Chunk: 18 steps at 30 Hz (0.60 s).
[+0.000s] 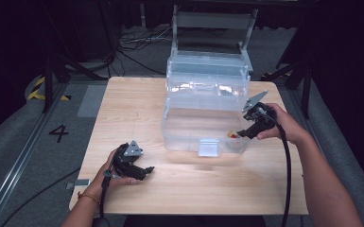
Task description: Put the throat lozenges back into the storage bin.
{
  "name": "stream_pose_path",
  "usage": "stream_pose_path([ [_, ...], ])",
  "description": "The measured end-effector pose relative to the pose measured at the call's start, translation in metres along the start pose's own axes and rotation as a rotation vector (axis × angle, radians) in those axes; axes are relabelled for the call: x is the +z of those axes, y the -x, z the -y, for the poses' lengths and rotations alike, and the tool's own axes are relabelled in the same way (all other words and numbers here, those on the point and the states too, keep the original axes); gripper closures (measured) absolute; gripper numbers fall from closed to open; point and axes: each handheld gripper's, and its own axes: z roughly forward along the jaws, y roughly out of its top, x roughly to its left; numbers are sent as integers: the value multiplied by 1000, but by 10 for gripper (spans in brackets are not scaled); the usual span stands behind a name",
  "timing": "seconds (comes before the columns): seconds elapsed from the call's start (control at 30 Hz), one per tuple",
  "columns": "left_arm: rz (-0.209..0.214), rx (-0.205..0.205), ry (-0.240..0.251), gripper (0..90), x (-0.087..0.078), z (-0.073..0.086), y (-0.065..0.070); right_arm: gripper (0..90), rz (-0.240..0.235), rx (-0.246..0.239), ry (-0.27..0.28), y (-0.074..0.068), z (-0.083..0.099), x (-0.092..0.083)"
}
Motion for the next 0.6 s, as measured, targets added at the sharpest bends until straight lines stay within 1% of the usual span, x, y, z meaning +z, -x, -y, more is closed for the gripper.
stream_pose_path([
  [0.03,-1,1,-6,156,0,-1,0,268,1,11,15,0,3,-3],
  [0.07,-3,0,-9,161,0,-1,0,268,6,35,50,1,7,-6],
  [0.1,-9,-9,-20,161,-1,-2,1,268,6,35,50,1,7,-6],
  [0.13,-11,-12,-24,171,-1,-3,1,268,10,54,76,2,10,-9],
  [0.17,-14,-9,-33,191,-2,-5,2,268,2,67,99,3,13,-11],
  [0.2,-14,-6,-29,207,-3,-6,4,268,2,82,121,4,15,-14],
  [0.23,-13,-2,-25,205,-4,-7,4,270,6,84,140,4,18,-17],
  [0.3,-22,6,-3,204,-8,-11,6,273,20,83,159,4,21,-21],
  [0.33,-18,4,9,205,-11,-14,7,276,22,86,175,4,22,-24],
  [0.37,-20,7,11,205,-13,-16,7,285,37,89,184,4,23,-27],
  [0.4,-29,18,14,205,-17,-20,8,291,49,88,189,4,23,-29],
  [0.43,-34,21,22,205,-19,-23,9,291,63,81,205,3,23,-32],
  [0.47,-35,17,31,204,-22,-26,9,293,68,81,211,4,23,-35],
  [0.5,-42,19,35,205,-24,-31,9,297,85,81,222,4,23,-38],
  [0.53,-53,34,46,204,-28,-36,11,296,89,83,236,6,22,-41],
  [0.57,-50,39,55,204,-30,-39,11,297,99,91,253,7,22,-44],
  [0.6,-57,49,63,205,-33,-45,13,297,103,95,263,8,22,-46],
])
